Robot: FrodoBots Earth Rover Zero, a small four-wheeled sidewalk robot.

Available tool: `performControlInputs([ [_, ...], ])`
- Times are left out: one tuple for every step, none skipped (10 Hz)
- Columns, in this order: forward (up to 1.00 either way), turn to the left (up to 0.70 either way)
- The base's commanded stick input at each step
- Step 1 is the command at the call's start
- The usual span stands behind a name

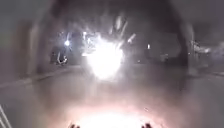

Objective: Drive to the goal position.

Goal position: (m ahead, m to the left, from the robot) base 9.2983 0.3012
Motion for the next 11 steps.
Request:
performControlInputs([
  [0.7, 0.0],
  [0.7, 0.0],
  [0.7, 0.0],
  [0.7, 0.0],
  [0.7, 0.0],
  [0.7, 0.0],
  [0.7, 0.0],
  [0.7, 0.0],
  [0.7, 0.0],
  [0.7, 0.0],
  [0.7, 0.0],
])
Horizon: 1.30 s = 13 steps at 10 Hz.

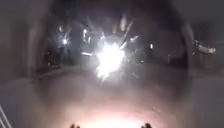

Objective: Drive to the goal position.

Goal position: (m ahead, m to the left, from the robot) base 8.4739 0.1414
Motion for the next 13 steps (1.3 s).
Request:
performControlInputs([
  [0.7, 0.0],
  [0.7, 0.0],
  [0.7, 0.0],
  [0.7, 0.0],
  [0.7, 0.0],
  [0.7, 0.0],
  [0.7, 0.0],
  [0.7, 0.0],
  [0.7, 0.0],
  [0.7, 0.0],
  [0.7, 0.0],
  [0.7, 0.0],
  [0.7, 0.0],
])
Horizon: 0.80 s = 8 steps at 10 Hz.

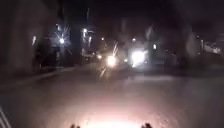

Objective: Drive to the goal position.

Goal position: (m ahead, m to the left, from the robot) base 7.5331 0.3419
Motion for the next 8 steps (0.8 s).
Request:
performControlInputs([
  [0.7, 0.0],
  [0.7, 0.0],
  [0.7, 0.0],
  [0.7, 0.0],
  [0.7, 0.0],
  [0.7, 0.0],
  [0.7, 0.0],
  [0.7, 0.0],
])
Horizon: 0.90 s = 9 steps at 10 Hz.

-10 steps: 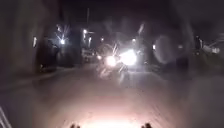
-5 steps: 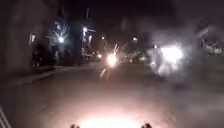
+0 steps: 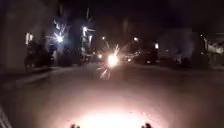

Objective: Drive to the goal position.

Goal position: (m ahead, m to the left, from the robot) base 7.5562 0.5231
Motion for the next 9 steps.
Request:
performControlInputs([
  [0.7, 0.0],
  [0.7, 0.0],
  [0.7, 0.01],
  [0.7, 0.33],
  [0.7, 0.0],
  [0.7, 0.0],
  [0.7, 0.0],
  [0.7, 0.0],
  [0.7, 0.0],
])
